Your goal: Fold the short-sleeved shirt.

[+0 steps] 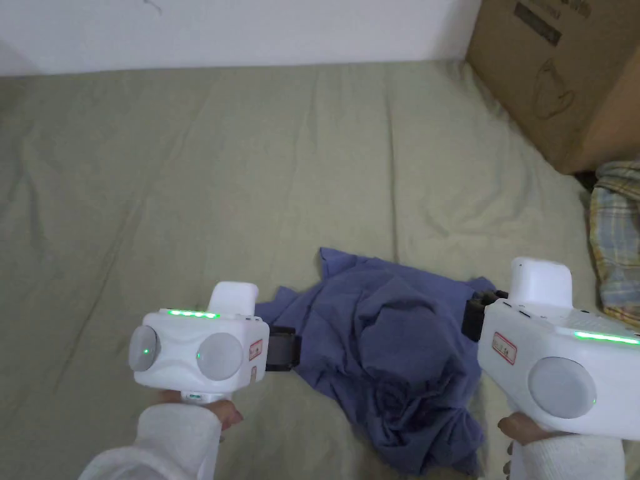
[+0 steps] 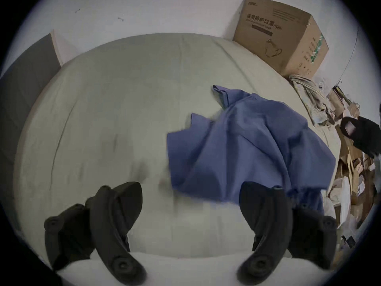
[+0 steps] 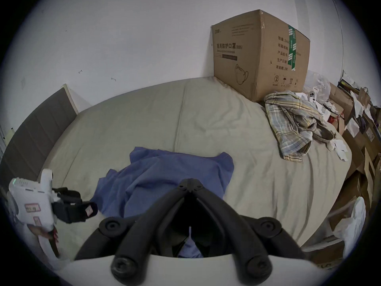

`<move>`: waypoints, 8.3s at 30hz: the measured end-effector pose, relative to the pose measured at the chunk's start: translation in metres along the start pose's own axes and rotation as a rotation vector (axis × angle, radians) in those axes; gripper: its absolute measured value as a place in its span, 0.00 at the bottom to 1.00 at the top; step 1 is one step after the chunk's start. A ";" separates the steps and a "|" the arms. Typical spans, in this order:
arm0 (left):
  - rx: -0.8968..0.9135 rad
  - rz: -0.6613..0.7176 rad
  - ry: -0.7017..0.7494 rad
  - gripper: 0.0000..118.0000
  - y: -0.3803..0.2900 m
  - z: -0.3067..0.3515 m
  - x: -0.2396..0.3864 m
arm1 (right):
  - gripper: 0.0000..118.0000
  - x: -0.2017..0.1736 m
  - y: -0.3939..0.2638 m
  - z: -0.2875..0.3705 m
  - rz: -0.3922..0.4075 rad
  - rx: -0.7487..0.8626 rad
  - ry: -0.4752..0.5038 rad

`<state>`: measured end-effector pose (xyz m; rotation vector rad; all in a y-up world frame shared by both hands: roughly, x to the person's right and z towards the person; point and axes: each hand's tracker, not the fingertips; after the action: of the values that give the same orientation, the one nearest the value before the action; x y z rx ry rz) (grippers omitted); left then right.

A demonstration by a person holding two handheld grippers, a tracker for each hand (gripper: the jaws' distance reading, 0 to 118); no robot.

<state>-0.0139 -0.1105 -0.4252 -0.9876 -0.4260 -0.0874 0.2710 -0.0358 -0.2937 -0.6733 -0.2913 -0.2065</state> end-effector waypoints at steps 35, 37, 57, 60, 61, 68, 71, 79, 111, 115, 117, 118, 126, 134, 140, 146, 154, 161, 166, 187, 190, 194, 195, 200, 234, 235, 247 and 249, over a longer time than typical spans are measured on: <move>0.024 -0.012 0.018 0.03 0.020 0.005 0.012 | 0.60 0.064 0.039 -0.193 -0.104 -0.388 -0.089; 0.025 -0.012 0.014 0.03 0.021 0.010 0.012 | 0.49 0.056 0.040 -0.191 -0.053 -0.371 -0.098; 0.317 -0.066 0.212 0.03 0.103 0.163 -0.034 | 0.08 0.002 0.196 -0.024 0.021 0.022 0.089; 0.408 -0.050 0.229 0.03 0.128 0.201 -0.037 | 0.08 -0.019 0.227 0.005 0.025 0.089 0.139; 0.437 -0.042 0.240 0.03 0.137 0.214 -0.038 | 0.08 -0.027 0.236 0.014 0.022 0.118 0.155; 0.556 -0.061 0.292 0.03 0.197 0.268 -0.045 | 0.08 -0.070 0.306 0.042 0.051 0.241 0.198; 0.591 -0.072 0.314 0.03 0.229 0.279 -0.051 | 0.08 -0.087 0.342 0.051 0.056 0.273 0.218; 0.664 -0.074 0.380 0.03 0.327 0.305 -0.084 | 0.08 -0.118 0.444 0.062 0.043 0.392 0.209; 0.127 0.021 0.385 0.03 0.157 0.057 -0.156 | 0.08 -0.145 0.220 -0.157 0.154 -0.193 0.143; 0.032 0.006 0.353 0.03 0.083 0.032 -0.154 | 0.08 -0.121 0.142 -0.159 0.141 -0.292 0.136; 0.026 0.002 0.352 0.03 0.046 0.041 -0.147 | 0.08 -0.106 0.110 -0.147 0.132 -0.323 0.131; 0.024 0.006 0.348 0.03 0.032 0.046 -0.144 | 0.08 -0.099 0.097 -0.141 0.123 -0.329 0.136; 0.016 0.009 0.377 0.03 -0.090 0.105 -0.111 | 0.08 -0.059 -0.029 -0.063 0.168 -0.419 0.151; -0.001 0.074 0.341 0.12 -0.164 0.120 -0.097 | 0.09 -0.049 -0.086 -0.021 0.176 -0.388 0.163; 0.123 0.246 0.329 0.79 -0.160 0.152 -0.106 | 0.54 -0.060 -0.068 0.000 0.216 -0.320 0.164; 0.118 0.263 0.294 0.65 -0.156 0.184 -0.103 | 0.40 -0.077 -0.052 0.026 0.223 -0.235 0.183; 0.030 0.359 0.226 0.00 -0.185 0.172 -0.103 | 0.01 -0.102 -0.084 0.039 0.315 -0.205 0.197; 0.049 0.329 0.263 0.00 -0.165 0.166 -0.104 | 0.01 -0.110 -0.090 0.027 0.322 -0.261 0.217; 0.056 0.290 0.277 0.52 -0.134 0.146 -0.118 | 0.01 -0.111 -0.079 0.022 0.311 -0.272 0.214; -0.057 0.383 0.174 0.84 -0.100 0.094 -0.145 | 0.01 -0.113 -0.064 -0.011 0.296 -0.335 0.190; -0.080 0.394 0.179 0.11 -0.113 0.076 -0.146 | 0.01 -0.113 -0.064 -0.012 0.298 -0.340 0.191; -0.057 0.367 0.186 0.05 -0.110 0.080 -0.137 | 0.01 -0.111 -0.060 -0.014 0.296 -0.345 0.181; -0.059 0.359 0.187 0.05 -0.109 0.081 -0.136 | 0.01 -0.110 -0.059 -0.015 0.291 -0.346 0.181; -0.019 0.356 0.169 0.05 -0.099 0.101 -0.128 | 0.01 -0.108 -0.041 -0.026 0.282 -0.350 0.187; -0.157 0.315 0.195 0.05 -0.035 0.086 -0.119 | 0.04 -0.122 0.208 -0.403 0.290 -0.336 -0.070; -0.154 0.310 0.202 0.05 -0.035 0.088 -0.118 | 0.04 -0.122 0.210 -0.400 0.250 -0.353 -0.036; 0.079 0.327 0.268 0.05 0.014 0.145 -0.122 | 0.04 -0.079 0.292 -0.250 0.132 -0.169 0.009; 0.158 0.317 0.282 0.05 0.032 0.161 -0.126 | 0.04 -0.067 0.305 -0.216 0.130 -0.134 0.001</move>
<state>-0.1707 0.0253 -0.4227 -0.8603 -0.0143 0.0914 0.3366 0.0652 -0.6537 -0.8216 -0.2332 -0.1022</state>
